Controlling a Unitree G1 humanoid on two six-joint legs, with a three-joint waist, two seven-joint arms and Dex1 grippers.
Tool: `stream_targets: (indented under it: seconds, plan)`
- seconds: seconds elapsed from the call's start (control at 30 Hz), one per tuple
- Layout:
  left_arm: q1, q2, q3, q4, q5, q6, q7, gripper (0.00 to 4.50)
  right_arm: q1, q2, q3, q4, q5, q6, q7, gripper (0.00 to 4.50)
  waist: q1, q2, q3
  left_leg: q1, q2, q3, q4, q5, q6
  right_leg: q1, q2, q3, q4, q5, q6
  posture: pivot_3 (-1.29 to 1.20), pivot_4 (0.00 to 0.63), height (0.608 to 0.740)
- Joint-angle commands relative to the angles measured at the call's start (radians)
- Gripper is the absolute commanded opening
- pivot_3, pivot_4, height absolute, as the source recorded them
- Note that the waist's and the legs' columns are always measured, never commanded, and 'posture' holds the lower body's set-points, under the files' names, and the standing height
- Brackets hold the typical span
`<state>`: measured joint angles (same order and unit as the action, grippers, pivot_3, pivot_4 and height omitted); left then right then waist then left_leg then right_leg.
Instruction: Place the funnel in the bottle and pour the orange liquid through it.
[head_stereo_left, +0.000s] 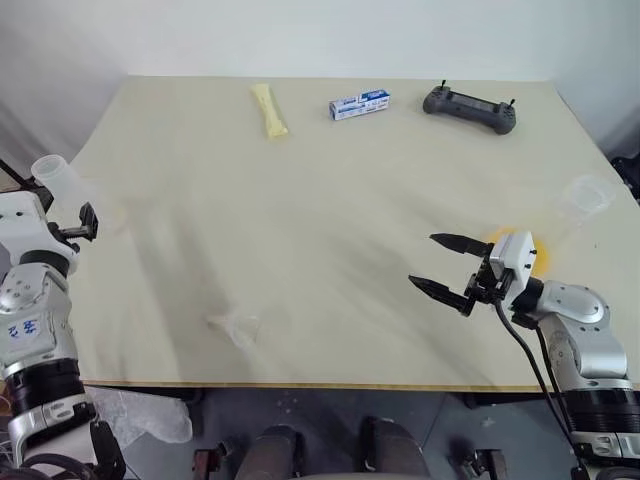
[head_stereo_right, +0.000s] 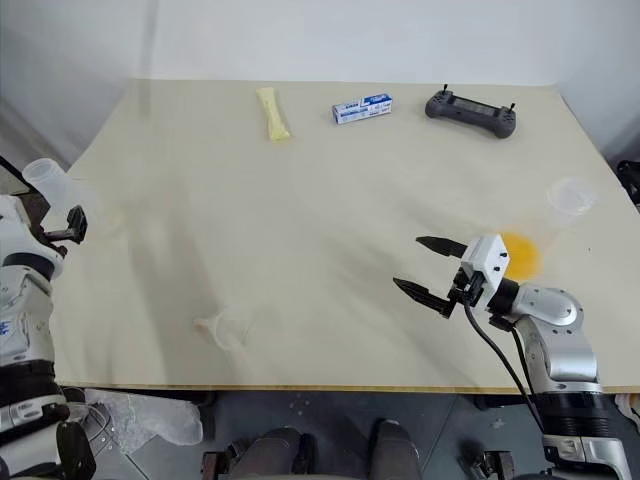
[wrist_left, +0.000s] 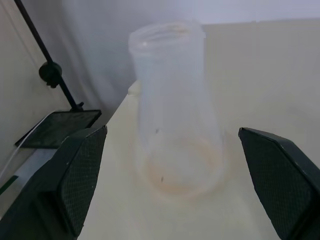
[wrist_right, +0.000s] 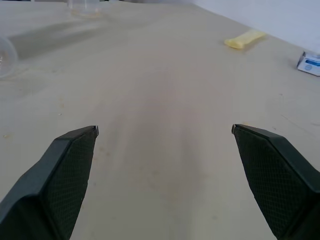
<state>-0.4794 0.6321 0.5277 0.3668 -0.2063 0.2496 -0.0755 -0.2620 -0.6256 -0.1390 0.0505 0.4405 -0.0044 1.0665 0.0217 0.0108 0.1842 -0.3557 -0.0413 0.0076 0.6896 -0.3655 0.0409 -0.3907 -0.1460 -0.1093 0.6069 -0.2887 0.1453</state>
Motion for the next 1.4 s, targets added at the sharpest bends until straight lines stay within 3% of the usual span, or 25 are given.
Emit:
stream_targets:
  seconds: [0.03,0.77,0.87,1.03,1.2,1.4]
  plan:
    - [-0.063,0.035,-0.014,0.095,0.024,-0.064,0.002,4.48,0.008,-0.016,-0.041,-0.042,0.009,-0.022,-0.01,4.5,-0.002,0.0,0.0,0.0,0.0,0.0,0.0,0.0,0.0,0.0,0.0,0.0,0.0,0.0,0.0,0.0,0.15,0.74]
    - [-0.425,0.102,-0.11,0.626,0.073,-0.302,0.056,4.48,0.036,-0.018,-0.061,-0.074,-0.009,-0.034,-0.058,4.5,0.001,-0.003,0.002,-0.001,0.0,0.001,0.001,0.0,0.0,-0.001,0.0,0.0,0.003,0.0,0.0,0.0,0.15,0.74]
    - [-0.451,0.107,-0.123,0.667,0.075,-0.321,0.053,3.87,0.035,-0.019,-0.063,-0.073,-0.012,-0.036,-0.062,4.5,0.0,-0.004,0.002,-0.001,0.0,0.001,0.001,0.0,0.0,-0.001,0.0,0.0,0.003,0.0,0.001,0.0,0.15,0.74]
    - [-0.464,0.106,-0.13,0.687,0.07,-0.327,0.036,2.31,0.037,-0.021,-0.069,-0.077,-0.015,-0.037,-0.074,4.5,0.001,-0.004,0.002,-0.001,0.0,0.002,0.001,0.0,0.0,-0.001,0.0,0.0,0.003,0.0,0.001,0.0,0.15,0.74]
    - [-0.472,0.092,-0.139,0.63,0.052,-0.306,-0.021,2.31,0.047,-0.028,-0.079,-0.086,-0.011,-0.032,-0.083,4.5,0.002,-0.004,0.002,-0.001,0.0,0.001,0.001,0.0,0.0,-0.001,0.0,-0.001,0.003,0.0,0.001,0.0,0.15,0.74]
    - [-0.471,-0.009,-0.21,0.362,-0.043,-0.21,-0.284,2.31,0.042,-0.038,-0.09,-0.089,-0.003,-0.022,-0.083,4.5,0.005,-0.005,0.003,-0.007,-0.001,-0.003,0.008,0.0,0.0,-0.002,-0.001,-0.003,0.003,0.001,0.001,0.0,0.15,0.74]
